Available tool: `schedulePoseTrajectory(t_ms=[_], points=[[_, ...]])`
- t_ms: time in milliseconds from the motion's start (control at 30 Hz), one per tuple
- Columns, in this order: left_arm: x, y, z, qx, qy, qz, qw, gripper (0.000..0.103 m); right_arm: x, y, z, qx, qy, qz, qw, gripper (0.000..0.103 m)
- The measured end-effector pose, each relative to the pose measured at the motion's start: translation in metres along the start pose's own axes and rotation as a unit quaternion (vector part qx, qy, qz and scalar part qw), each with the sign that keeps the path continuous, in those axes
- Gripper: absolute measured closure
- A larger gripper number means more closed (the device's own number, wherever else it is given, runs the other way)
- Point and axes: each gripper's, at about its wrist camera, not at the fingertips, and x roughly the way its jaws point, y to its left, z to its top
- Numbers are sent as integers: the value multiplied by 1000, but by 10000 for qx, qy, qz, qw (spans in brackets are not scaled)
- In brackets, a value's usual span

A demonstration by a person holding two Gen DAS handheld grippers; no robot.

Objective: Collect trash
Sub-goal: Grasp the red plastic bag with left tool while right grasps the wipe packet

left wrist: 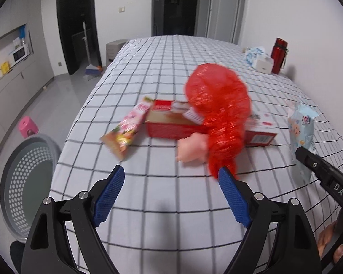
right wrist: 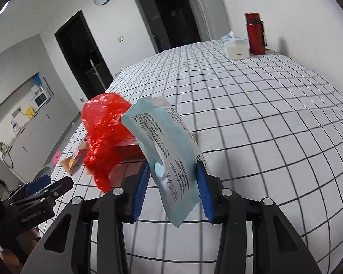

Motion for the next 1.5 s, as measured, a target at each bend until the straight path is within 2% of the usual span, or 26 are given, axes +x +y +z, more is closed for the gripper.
schedulePoseTrajectory(t_ms=[467,567,667,733,800,933,1233,1500], points=[[28,-53,14,397,-138,102,9991,21,-2,-34,-2,392,-81,135,9991,63],[33,-58,15,432,-113,122,9989,32,-1,-34,-2,395,-89,158,9991,63],[38,-62,16,480,-30,143,9987,49,-1,-33,-3,399,-68,179,9990,63],[42,-63,16,480,28,110,9988,65,0,-34,-2,399,-66,188,9990,63],[41,-64,16,483,13,117,9988,71,0,-35,-1,403,-61,199,9990,63],[37,-59,16,412,38,16,9991,73,0,-34,-2,390,-56,198,9990,63],[0,-38,14,327,-223,13,9992,74,-3,-26,0,347,-26,231,9991,63],[-28,-2,3,157,-343,205,9991,74,-13,8,-6,76,-25,346,9994,64]])
